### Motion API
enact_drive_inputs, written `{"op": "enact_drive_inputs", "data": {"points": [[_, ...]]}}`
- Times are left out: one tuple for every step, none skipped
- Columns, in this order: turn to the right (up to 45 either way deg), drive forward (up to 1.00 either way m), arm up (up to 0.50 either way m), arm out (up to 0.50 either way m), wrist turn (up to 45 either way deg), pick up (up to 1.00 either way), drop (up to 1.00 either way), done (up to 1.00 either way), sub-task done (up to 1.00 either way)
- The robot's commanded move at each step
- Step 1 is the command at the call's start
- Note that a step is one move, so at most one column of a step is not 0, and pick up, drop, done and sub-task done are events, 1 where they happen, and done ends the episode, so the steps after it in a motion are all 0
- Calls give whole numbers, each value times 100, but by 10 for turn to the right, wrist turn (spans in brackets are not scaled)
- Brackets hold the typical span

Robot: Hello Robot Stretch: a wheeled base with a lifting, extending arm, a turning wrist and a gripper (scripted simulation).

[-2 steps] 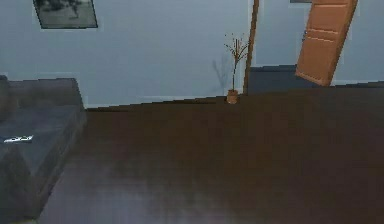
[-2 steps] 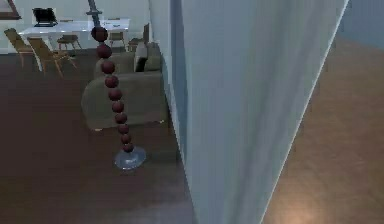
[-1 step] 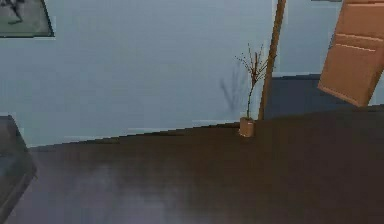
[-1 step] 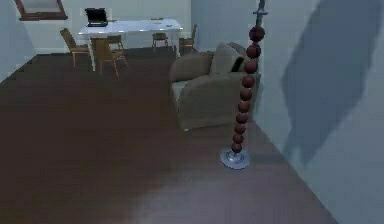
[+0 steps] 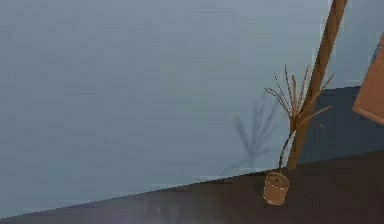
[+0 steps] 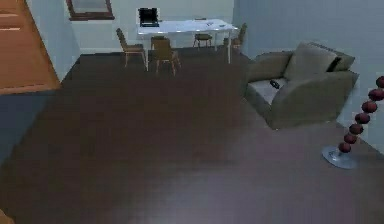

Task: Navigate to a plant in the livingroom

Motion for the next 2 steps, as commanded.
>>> {"op": "enact_drive_inputs", "data": {"points": [[60, 0, 0, 0, 0, 0, 0, 0, 0], [0, 50, 0, 0, 0, 0, 0, 0, 0]]}}
